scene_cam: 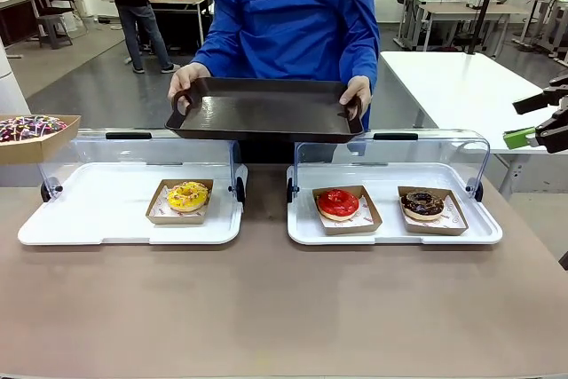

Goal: Provide the desired donut to the person.
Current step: Place the picked Paper togo box onto the Handle tray extended by the person.

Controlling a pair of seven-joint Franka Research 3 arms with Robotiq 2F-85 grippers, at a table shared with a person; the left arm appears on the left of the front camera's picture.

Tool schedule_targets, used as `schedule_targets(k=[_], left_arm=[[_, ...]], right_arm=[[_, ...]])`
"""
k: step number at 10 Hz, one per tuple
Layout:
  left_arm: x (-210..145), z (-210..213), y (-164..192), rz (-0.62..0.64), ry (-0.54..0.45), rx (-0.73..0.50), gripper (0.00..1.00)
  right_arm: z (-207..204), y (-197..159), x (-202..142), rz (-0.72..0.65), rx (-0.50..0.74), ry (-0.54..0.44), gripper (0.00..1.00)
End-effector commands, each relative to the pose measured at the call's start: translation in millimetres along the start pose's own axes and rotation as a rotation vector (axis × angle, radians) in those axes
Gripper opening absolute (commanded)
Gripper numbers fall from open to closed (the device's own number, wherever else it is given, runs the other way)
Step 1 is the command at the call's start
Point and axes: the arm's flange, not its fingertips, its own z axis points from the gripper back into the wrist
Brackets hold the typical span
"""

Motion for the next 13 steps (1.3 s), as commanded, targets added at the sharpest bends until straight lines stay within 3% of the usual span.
schedule_targets(k=[1,9,11,13], left_arm=[[1,-1,-2,0.004,0.004,0.005,0.00],[0,0,0,0.000,0.000,0.000,0.01],[59,14,55,-0.087,0.079,0.083,0.01],[111,-7,122,-0.150,0.056,0.033,0.01]], right_arm=[[-1,0,-1,0.009,0.011,-0.015,1.00],[-1,0,-1,0.009,0.011,-0.015,1.00],[-1,0,-1,0.009,0.011,-0.015,1.00],[-1,0,-1,0.009,0.011,-0.015,1.00]])
